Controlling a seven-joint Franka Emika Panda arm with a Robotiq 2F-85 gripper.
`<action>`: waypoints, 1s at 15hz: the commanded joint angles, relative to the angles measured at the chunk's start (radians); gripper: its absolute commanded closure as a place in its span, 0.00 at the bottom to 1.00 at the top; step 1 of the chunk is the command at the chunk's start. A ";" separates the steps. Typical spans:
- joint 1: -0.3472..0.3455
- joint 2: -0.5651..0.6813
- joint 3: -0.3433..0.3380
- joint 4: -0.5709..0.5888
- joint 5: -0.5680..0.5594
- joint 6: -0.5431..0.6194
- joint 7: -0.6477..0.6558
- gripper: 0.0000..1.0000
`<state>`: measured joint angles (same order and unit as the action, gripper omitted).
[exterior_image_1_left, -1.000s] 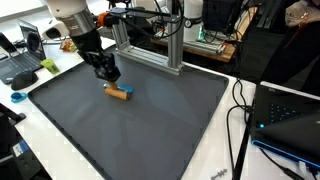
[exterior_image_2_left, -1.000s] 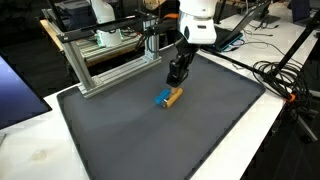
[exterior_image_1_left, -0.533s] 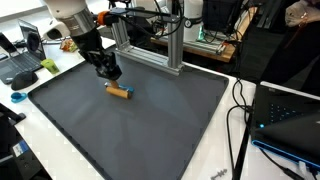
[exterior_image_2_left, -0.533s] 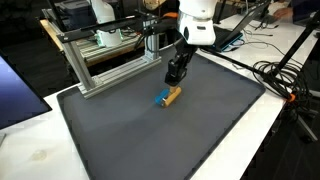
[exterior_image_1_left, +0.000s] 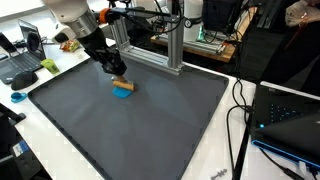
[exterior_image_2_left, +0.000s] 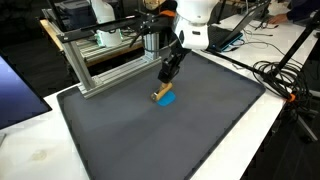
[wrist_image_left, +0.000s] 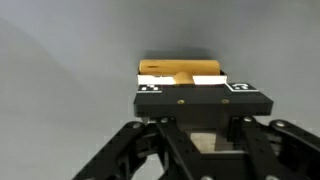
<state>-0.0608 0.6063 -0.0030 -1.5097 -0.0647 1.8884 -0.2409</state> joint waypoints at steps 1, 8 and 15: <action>-0.005 0.075 0.006 0.012 -0.004 -0.023 -0.020 0.78; -0.012 0.042 -0.002 -0.008 -0.022 -0.113 -0.016 0.78; -0.069 -0.278 -0.027 -0.308 0.022 -0.049 0.011 0.78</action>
<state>-0.1082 0.5211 -0.0235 -1.6232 -0.0758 1.7756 -0.2427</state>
